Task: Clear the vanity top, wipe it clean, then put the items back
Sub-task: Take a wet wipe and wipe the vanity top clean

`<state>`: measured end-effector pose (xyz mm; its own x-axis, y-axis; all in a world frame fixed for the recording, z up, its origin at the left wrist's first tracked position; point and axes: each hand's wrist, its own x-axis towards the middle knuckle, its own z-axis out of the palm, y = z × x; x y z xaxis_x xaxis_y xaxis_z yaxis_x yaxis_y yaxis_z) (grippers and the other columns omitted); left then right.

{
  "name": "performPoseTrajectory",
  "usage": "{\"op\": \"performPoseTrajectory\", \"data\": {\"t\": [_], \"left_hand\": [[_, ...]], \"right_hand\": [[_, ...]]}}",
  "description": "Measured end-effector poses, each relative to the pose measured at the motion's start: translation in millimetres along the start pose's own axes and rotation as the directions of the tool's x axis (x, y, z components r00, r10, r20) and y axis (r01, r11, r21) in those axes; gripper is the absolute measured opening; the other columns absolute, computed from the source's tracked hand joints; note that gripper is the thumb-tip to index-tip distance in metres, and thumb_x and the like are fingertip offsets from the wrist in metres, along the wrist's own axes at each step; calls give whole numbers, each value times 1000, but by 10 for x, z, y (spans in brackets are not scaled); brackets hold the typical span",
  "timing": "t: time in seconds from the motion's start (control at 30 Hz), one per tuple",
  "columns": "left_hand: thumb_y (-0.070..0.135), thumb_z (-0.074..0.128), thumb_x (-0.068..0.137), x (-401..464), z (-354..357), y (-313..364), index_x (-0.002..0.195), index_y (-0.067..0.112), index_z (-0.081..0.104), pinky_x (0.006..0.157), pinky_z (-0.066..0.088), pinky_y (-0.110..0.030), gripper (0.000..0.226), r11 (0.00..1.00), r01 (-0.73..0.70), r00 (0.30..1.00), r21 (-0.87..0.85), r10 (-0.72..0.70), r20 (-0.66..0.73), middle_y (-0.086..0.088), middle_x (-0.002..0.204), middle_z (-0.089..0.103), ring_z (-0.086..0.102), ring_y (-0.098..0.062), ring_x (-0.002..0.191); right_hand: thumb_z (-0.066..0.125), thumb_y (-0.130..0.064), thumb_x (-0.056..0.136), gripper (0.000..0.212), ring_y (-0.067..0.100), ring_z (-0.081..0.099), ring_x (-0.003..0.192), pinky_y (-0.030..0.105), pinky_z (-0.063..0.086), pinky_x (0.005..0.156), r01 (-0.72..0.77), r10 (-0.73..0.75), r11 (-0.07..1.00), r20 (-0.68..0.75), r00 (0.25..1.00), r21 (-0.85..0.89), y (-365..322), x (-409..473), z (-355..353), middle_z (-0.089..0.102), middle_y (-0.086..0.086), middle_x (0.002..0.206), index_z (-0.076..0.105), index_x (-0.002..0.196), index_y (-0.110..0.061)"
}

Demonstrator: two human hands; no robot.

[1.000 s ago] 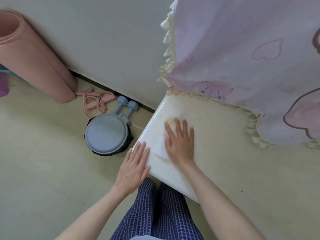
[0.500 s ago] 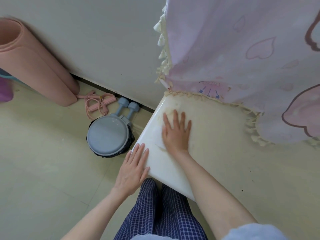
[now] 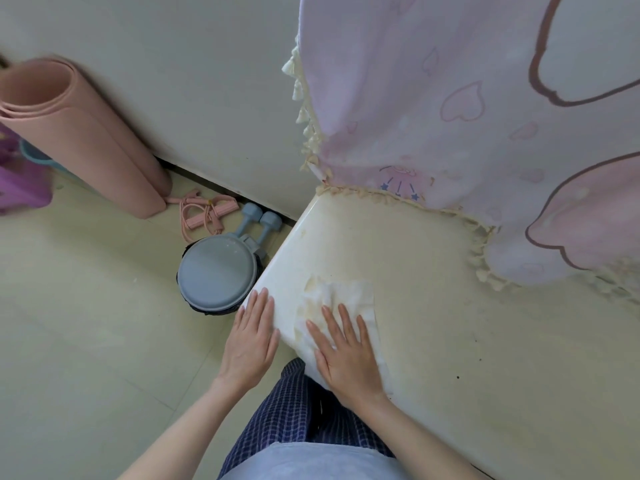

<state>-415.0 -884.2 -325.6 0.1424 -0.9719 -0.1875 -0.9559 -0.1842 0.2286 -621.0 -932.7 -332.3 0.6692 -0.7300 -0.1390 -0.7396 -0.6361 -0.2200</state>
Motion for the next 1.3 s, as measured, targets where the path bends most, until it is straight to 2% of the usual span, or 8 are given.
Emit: {"op": "performPoseTrajectory", "data": {"t": [0.2, 0.4, 0.6, 0.7, 0.83, 0.97, 1.1, 1.3], "left_hand": [[35, 16, 100, -8, -83, -67, 139, -2, 36, 114, 12, -33, 57, 998, -64, 998, 2, 64, -5, -16, 148, 31, 13, -21, 142], [35, 11, 100, -13, -160, -205, 137, -2, 40, 113, 24, -33, 60, 989, -122, 990, -85, 115, -83, -15, 144, 40, 30, -23, 137], [6, 59, 80, 1, -281, -957, 131, -2, 46, 104, 39, -41, 53, 978, -150, 986, -145, 136, -99, -19, 144, 37, 35, -30, 134], [8, 64, 78, 89, -415, -1360, 132, -1, 45, 104, 40, -41, 57, 953, -267, 963, -146, 257, -84, -19, 145, 36, 36, -31, 134], [36, 49, 88, 190, -668, -1748, 139, 3, 34, 110, 29, -39, 62, 866, -469, 883, -172, 461, -89, -15, 147, 34, 26, -24, 138], [47, 52, 86, 206, -870, -2033, 140, 4, 36, 112, 26, -36, 70, 785, -588, 809, -196, 575, -123, -12, 147, 36, 27, -21, 139], [55, 58, 79, 13, -929, -2237, 140, 5, 36, 111, 28, -36, 82, 777, -591, 807, -217, 576, -135, -10, 145, 38, 32, -20, 136], [11, 83, 56, -279, -1061, -2662, 114, 8, 61, 75, 54, -28, 62, 771, -615, 780, -165, 563, -274, -4, 109, 66, 64, -17, 93]], "right_hand": [[33, -39, 94, 49, 33, 27, 139, 53, 21, 107, -44, 41, 998, 77, 996, 45, -258, 290, -49, 35, 7, 150, 37, 142, -28], [15, -43, 99, 52, 29, 22, 139, 51, 17, 108, -71, 70, 997, 67, 995, 18, -640, 768, -52, 39, 6, 148, 41, 140, -25], [82, -9, 65, 50, 29, 60, 108, 36, 55, 80, -11, 32, 981, -105, 994, 192, -968, 1066, 2, 66, 3, 117, 67, 112, -13], [81, 2, 64, 54, 20, 60, 92, 30, 56, 72, -98, 164, 944, -191, 968, 314, -1284, 1256, -82, 69, 2, 103, 65, 114, -11], [58, -5, 89, 54, 14, 56, 106, 16, 41, 88, -307, 484, 672, -86, 871, 674, -1877, 1479, -226, 60, -1, 119, 43, 138, -19], [63, -19, 88, 13, 10, 59, 83, 9, 43, 65, -353, 665, 343, 40, 745, 870, -2414, 1659, -342, 64, -6, 89, 60, 100, -20], [66, -18, 85, 8, 14, 62, 86, 23, 49, 77, -330, 730, 25, 208, 651, 944, -2760, 1690, -306, 66, -2, 86, 59, 88, -18], [61, -8, 88, 10, 20, 62, 87, 31, 51, 74, -192, 618, -334, 369, 694, 923, -3295, 1496, -261, 67, 8, 90, 58, 98, -7]]}}
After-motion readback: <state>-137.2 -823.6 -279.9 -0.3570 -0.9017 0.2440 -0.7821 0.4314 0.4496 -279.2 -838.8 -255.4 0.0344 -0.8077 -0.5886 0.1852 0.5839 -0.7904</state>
